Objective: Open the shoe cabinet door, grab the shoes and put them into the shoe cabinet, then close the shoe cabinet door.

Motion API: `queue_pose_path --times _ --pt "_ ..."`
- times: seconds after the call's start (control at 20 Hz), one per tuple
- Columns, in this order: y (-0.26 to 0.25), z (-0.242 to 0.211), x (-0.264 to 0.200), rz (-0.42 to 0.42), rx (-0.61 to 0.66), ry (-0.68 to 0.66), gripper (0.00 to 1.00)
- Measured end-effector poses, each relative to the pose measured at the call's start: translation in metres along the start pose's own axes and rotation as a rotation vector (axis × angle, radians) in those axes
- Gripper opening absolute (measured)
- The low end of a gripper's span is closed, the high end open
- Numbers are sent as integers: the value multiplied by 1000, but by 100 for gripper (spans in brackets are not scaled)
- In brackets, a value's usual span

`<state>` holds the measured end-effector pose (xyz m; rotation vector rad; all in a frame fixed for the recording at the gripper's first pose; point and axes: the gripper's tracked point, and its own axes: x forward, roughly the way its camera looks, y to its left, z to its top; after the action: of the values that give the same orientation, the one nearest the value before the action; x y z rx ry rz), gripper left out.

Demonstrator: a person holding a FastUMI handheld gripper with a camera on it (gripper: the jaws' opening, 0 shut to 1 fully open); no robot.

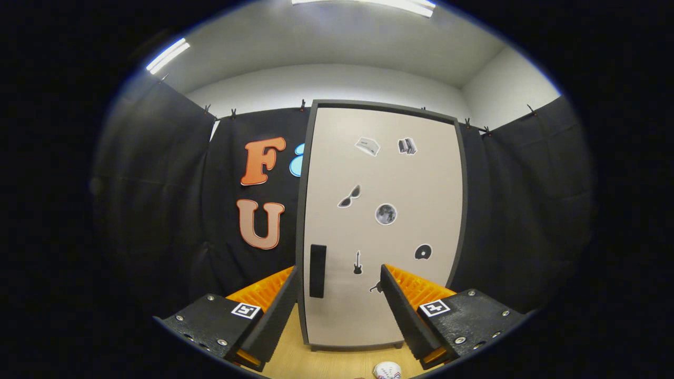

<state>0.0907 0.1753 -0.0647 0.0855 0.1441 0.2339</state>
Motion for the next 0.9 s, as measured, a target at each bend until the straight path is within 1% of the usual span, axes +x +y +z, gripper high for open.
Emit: queue_pose_path --times 0.35,0.5,0.6,0.65,0.7,0.75,0.8,0.85,0.9 --pt "27 -48 83 0 72 92 94" --pt "32 -65 114 -23 64 116 94" --pt "35 -73 129 -31 65 125 88" --pt "35 -77 135 -39 66 131 81" --pt "34 -79 140 -45 69 135 78" --pt "34 -81 143 -49 73 139 70" --pt "36 -84 147 -45 77 143 66" --pt "37 -87 150 -46 80 151 58" --pt "38 -92 151 -40 86 165 54"
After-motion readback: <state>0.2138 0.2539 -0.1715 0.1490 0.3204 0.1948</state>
